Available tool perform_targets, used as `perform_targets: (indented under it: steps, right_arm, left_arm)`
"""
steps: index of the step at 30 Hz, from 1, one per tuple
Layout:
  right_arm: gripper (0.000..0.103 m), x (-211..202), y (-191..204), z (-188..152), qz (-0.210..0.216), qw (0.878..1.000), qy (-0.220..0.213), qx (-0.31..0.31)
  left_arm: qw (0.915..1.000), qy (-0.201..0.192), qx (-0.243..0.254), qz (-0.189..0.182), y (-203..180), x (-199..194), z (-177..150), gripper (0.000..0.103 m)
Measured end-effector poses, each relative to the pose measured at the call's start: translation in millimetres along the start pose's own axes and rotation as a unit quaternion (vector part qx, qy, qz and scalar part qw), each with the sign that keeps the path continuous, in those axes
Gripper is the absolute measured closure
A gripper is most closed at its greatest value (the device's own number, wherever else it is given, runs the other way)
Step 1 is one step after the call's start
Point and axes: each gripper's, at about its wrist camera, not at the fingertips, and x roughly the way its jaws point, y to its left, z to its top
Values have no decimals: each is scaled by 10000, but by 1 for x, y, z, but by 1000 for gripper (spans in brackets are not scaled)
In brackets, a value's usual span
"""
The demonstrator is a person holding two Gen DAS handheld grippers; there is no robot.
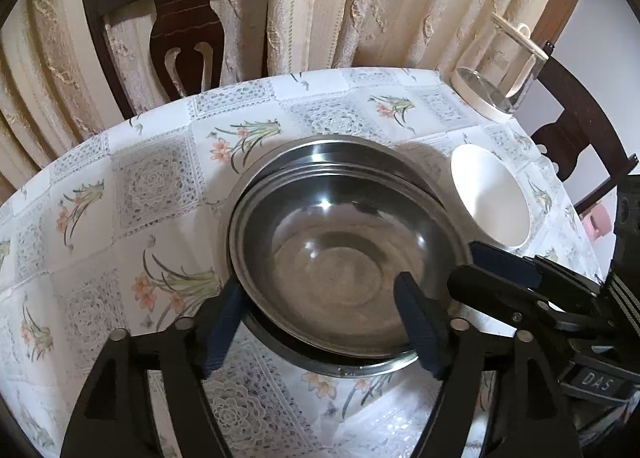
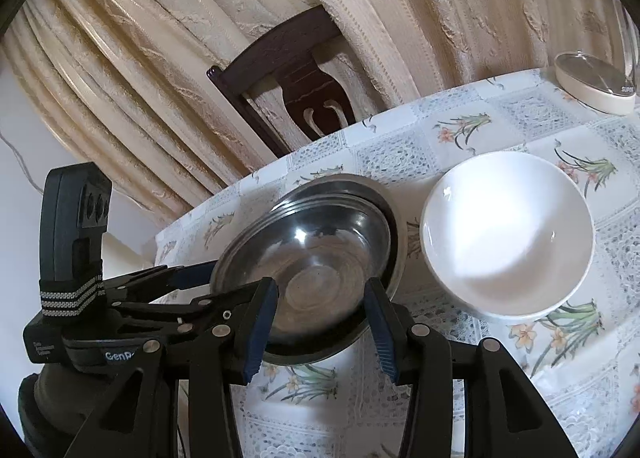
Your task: Organize plates and bowls
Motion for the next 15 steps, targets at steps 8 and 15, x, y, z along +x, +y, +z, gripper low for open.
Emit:
perform_targets:
  steps: [8,15]
  right_arm:
    - [54,-8,3,0,3,9998,-188,-89]
    - [54,-19,-1,4,83,9992,-403,-18]
  left_arm:
    - [9999,26,-51,92,3,-3,-3,23]
    - [9998,-61,-137,128,3,-15,-5,23]
